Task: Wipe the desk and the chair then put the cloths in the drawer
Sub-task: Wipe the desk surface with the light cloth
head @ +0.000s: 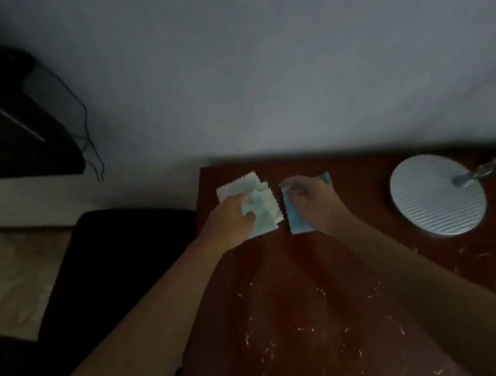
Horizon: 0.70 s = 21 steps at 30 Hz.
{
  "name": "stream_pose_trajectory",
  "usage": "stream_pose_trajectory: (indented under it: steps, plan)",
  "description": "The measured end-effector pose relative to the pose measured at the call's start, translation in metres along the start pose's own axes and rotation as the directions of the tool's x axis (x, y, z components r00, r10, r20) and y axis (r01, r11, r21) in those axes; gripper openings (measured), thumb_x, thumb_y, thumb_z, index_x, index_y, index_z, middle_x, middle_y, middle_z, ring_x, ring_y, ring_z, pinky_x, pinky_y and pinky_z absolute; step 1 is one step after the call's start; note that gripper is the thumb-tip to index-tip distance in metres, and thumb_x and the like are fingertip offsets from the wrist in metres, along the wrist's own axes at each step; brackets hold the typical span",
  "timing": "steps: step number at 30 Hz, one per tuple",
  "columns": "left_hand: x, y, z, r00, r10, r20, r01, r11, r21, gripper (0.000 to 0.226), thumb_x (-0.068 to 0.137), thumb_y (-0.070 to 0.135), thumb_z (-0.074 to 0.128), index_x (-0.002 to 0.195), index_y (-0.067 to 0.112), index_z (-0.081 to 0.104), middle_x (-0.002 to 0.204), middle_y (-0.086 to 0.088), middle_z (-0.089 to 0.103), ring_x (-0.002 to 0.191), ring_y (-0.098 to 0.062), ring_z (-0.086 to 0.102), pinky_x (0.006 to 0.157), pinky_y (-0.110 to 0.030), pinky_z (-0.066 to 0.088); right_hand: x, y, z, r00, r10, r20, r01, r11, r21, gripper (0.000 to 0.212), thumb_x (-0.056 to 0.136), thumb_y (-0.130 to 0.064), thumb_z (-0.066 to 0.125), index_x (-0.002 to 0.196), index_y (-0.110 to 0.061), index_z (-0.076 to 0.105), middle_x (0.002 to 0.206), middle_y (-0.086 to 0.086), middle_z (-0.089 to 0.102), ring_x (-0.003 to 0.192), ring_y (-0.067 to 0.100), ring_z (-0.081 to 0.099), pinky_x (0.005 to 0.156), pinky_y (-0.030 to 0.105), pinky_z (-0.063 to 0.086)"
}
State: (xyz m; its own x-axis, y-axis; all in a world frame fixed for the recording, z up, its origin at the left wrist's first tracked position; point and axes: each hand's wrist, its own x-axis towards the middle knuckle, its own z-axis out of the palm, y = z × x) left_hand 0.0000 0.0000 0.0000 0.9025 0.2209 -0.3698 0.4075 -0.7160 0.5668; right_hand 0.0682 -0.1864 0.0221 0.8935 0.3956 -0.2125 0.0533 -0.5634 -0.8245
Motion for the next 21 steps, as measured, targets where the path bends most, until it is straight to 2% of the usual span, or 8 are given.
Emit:
stream_pose_trajectory:
  steps: [2, 4, 6, 11, 14, 16, 18, 21]
  plan:
    - [0.005, -0.011, 0.017, 0.993, -0.047, 0.105, 0.033, 0.991, 0.126, 0.055, 0.096, 0.027, 0.052, 0.148, 0.018, 0.036, 0.152, -0.006, 0.039, 0.134, -0.025, 0.042, 0.105, -0.034, 0.036, 0.004, 0.013, 0.014, 0.996, 0.031, 0.087, -0.023, 0.996, -0.086, 0.032, 0.095, -0.013, 0.047, 0.119, -0.021, 0.065, 0.096, 0.0, 0.069, 0.067, 0.005, 0.06, 0.062, 0.016, 0.043]
    - [0.005, -0.028, 0.037, 0.978, -0.141, 0.153, 0.104, 0.969, 0.224, 0.061, 0.096, 0.029, 0.051, 0.152, 0.02, 0.028, 0.155, -0.004, 0.033, 0.139, -0.024, 0.035, 0.109, -0.041, 0.03, 0.005, 0.031, 0.035, 0.983, 0.039, 0.182, -0.012, 0.989, -0.147, 0.036, 0.093, -0.012, 0.049, 0.125, -0.021, 0.062, 0.113, 0.003, 0.067, 0.092, 0.014, 0.063, 0.076, 0.025, 0.047]
    - [-0.004, -0.04, 0.051, 0.975, -0.164, 0.15, 0.118, 0.954, 0.275, 0.061, 0.095, 0.028, 0.049, 0.152, 0.022, 0.026, 0.155, -0.002, 0.032, 0.141, -0.02, 0.031, 0.11, -0.046, 0.024, 0.002, 0.039, 0.05, 0.979, -0.015, 0.205, 0.058, 0.976, -0.208, 0.038, 0.091, -0.011, 0.051, 0.127, -0.02, 0.061, 0.122, 0.005, 0.063, 0.11, 0.021, 0.058, 0.088, 0.032, 0.047]
    - [-0.045, -0.051, 0.083, 0.999, -0.03, 0.04, 0.021, 0.976, 0.218, 0.063, 0.089, 0.021, 0.054, 0.147, 0.024, 0.03, 0.153, 0.003, 0.035, 0.141, -0.013, 0.03, 0.111, -0.048, 0.02, 0.014, 0.042, 0.079, 0.916, -0.332, 0.226, 0.393, 0.854, -0.34, 0.044, 0.086, -0.009, 0.054, 0.129, -0.015, 0.06, 0.131, 0.005, 0.061, 0.124, 0.026, 0.051, 0.103, 0.042, 0.041]
    - [-0.069, -0.061, 0.092, 0.997, 0.0, -0.071, 0.009, 0.992, 0.129, 0.062, 0.088, 0.016, 0.057, 0.146, 0.022, 0.037, 0.149, 0.0, 0.043, 0.142, -0.017, 0.032, 0.113, -0.046, 0.027, 0.019, 0.047, 0.098, 0.822, -0.354, 0.446, 0.548, 0.704, -0.451, 0.055, 0.09, -0.017, 0.053, 0.144, -0.02, 0.046, 0.15, 0.005, 0.043, 0.142, 0.029, 0.032, 0.114, 0.048, 0.028]
    - [-0.084, -0.075, 0.092, 0.969, -0.081, -0.234, 0.094, 0.995, 0.042, 0.056, 0.087, 0.011, 0.059, 0.141, 0.018, 0.046, 0.147, -0.004, 0.047, 0.142, -0.021, 0.035, 0.112, -0.044, 0.03, 0.02, 0.057, 0.11, 0.753, -0.288, 0.591, 0.626, 0.589, -0.511, 0.058, 0.094, -0.026, 0.048, 0.15, -0.025, 0.034, 0.159, 0.006, 0.027, 0.148, 0.03, 0.017, 0.119, 0.05, 0.017]
    - [-0.102, -0.095, 0.093, 0.9, -0.218, -0.378, 0.221, 0.975, -0.037, 0.05, 0.089, 0.011, 0.059, 0.138, 0.014, 0.05, 0.146, -0.007, 0.047, 0.139, -0.024, 0.039, 0.111, -0.045, 0.032, 0.025, 0.067, 0.12, 0.72, -0.274, 0.637, 0.671, 0.506, -0.542, 0.057, 0.098, -0.034, 0.042, 0.153, -0.026, 0.028, 0.162, 0.008, 0.017, 0.15, 0.03, 0.009, 0.12, 0.05, 0.011]
    - [-0.122, -0.12, 0.097, 0.803, -0.42, -0.424, 0.389, 0.907, -0.163, 0.047, 0.097, 0.019, 0.052, 0.142, 0.01, 0.043, 0.145, -0.011, 0.046, 0.135, -0.027, 0.043, 0.112, -0.048, 0.033, 0.041, 0.068, 0.128, 0.721, -0.298, 0.626, 0.686, 0.432, -0.585, 0.06, 0.098, -0.044, 0.031, 0.154, -0.025, 0.022, 0.163, 0.012, 0.013, 0.15, 0.032, 0.005, 0.12, 0.055, 0.007]
